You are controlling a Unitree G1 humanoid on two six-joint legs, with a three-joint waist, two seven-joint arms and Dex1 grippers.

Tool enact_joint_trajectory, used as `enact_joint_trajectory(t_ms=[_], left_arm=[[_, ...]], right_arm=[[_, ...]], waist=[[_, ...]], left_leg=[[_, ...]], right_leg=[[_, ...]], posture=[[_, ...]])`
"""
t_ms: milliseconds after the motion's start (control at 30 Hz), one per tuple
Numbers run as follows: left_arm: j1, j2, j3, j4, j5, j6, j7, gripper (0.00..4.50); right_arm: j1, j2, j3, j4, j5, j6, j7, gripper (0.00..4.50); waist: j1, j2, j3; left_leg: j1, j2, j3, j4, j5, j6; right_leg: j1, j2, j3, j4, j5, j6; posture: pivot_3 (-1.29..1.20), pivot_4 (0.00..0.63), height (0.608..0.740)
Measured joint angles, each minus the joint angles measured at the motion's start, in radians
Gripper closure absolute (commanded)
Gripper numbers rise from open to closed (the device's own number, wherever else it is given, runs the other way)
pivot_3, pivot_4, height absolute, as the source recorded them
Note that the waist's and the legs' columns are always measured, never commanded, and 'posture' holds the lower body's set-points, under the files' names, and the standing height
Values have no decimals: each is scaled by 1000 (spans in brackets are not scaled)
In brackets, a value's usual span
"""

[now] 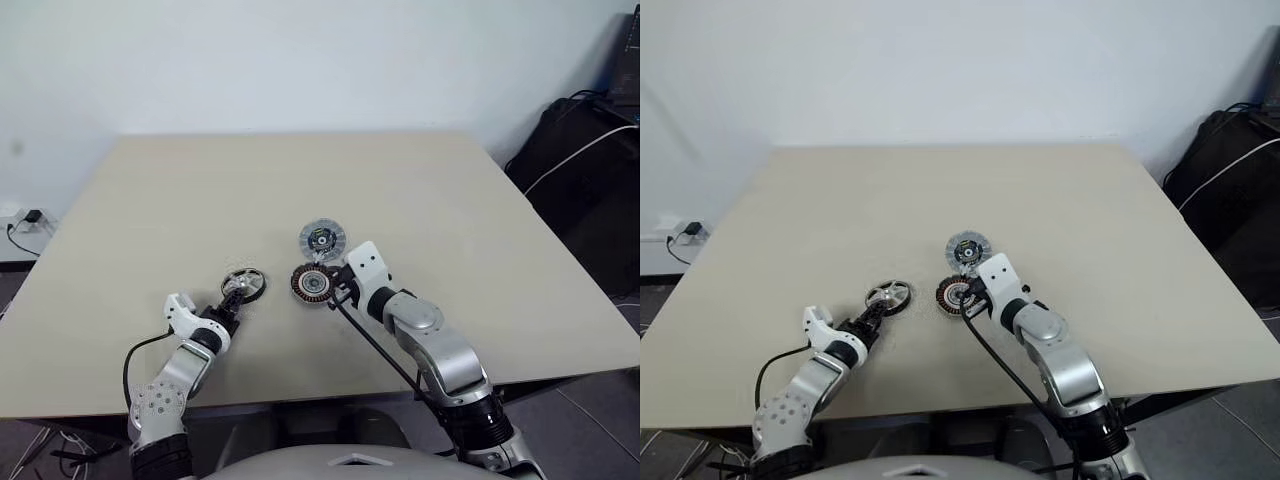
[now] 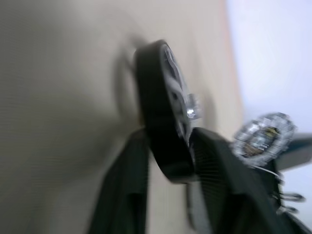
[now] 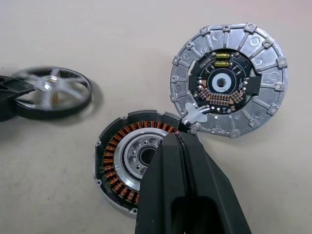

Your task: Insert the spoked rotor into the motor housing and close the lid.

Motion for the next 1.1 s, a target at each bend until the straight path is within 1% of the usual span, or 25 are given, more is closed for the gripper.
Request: enact_joint_trajectory(t_ms=[33,200,300,433,567,767,933,1100], left_arm=[[-4,0,-5,-5,-4,-4,0,4068],[-2,2,-13,-1,-17,-18,8,4087],[11,3,-26,-3,-15,-43,-14,4087],[59,7,-40,-31,16,-136,-127,4087],[63,9,-72,-90,14,-182,-234,4087],[31,13,-192,-74,-13,-124,-342,4087],[-50,12,-228,18,-33,-58,-366,4087],[-99,12,-234,100,-27,-23,-376,4087]], right_arm=[[0,0,0,0,0,0,0,4500],[2,0,0,-1,0,0,-1,4500],[5,0,0,-1,0,0,-1,4500],[22,-12,-14,-10,1,0,-1,4500],[48,-36,-30,-40,7,0,4,4500],[99,-81,-67,-57,23,18,10,4500],[134,-88,-88,-88,36,37,8,4500],[150,-87,-101,-114,41,43,-1,4500]], waist=[[0,1,-1],[-1,1,-2],[-1,1,-2],[-2,-1,0],[2,0,1],[0,-1,1],[-1,0,2],[-1,-1,2]], left_leg=[[0,0,0,0,0,0],[0,0,0,0,0,0],[0,0,0,0,0,0],[-3,0,0,-1,0,0],[-4,0,0,-1,0,0],[-4,0,0,-1,0,1],[-4,0,0,0,0,1],[-4,0,0,0,-1,1]], right_leg=[[0,0,0,0,0,0],[0,0,0,0,0,0],[0,0,0,0,0,0],[-3,0,0,0,-1,-1],[-4,0,0,-1,-1,-1],[-4,0,0,-1,0,-1],[-3,1,-1,-1,-1,-1],[-2,1,-1,-1,0,0]], posture=[[0,0,740],[0,0,740],[0,0,740],[0,0,740],[0,0,740],[0,0,740],[0,0,740],[0,0,740]])
